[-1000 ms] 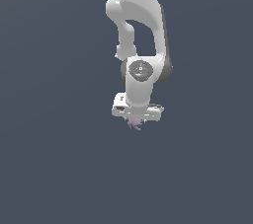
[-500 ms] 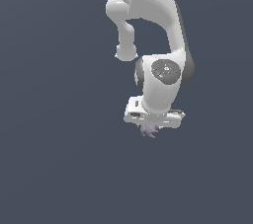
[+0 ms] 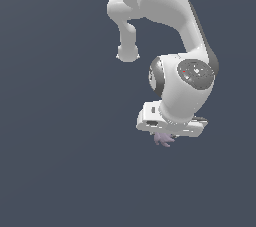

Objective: Pick up the object and move it to a goal position.

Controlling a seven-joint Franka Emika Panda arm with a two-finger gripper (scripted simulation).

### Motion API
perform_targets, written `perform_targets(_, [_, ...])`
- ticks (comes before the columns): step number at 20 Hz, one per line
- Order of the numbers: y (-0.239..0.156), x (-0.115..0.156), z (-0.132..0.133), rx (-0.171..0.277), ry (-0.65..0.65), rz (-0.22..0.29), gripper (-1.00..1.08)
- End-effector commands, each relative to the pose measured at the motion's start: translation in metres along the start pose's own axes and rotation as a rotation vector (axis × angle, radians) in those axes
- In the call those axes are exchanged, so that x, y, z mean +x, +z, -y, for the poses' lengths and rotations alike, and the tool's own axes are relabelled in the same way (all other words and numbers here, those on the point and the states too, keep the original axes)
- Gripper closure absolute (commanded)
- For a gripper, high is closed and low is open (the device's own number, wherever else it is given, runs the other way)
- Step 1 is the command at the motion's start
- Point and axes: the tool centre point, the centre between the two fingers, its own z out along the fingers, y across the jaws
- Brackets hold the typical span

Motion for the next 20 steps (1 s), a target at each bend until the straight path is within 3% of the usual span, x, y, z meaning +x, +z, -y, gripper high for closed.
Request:
perform_targets(1, [-0.006, 0.007, 0.009, 0.000, 0.000, 0.000, 1.08])
perform_targets(20, [-0.024, 0.031, 0.036, 0.000, 0.000, 0.000, 1.08])
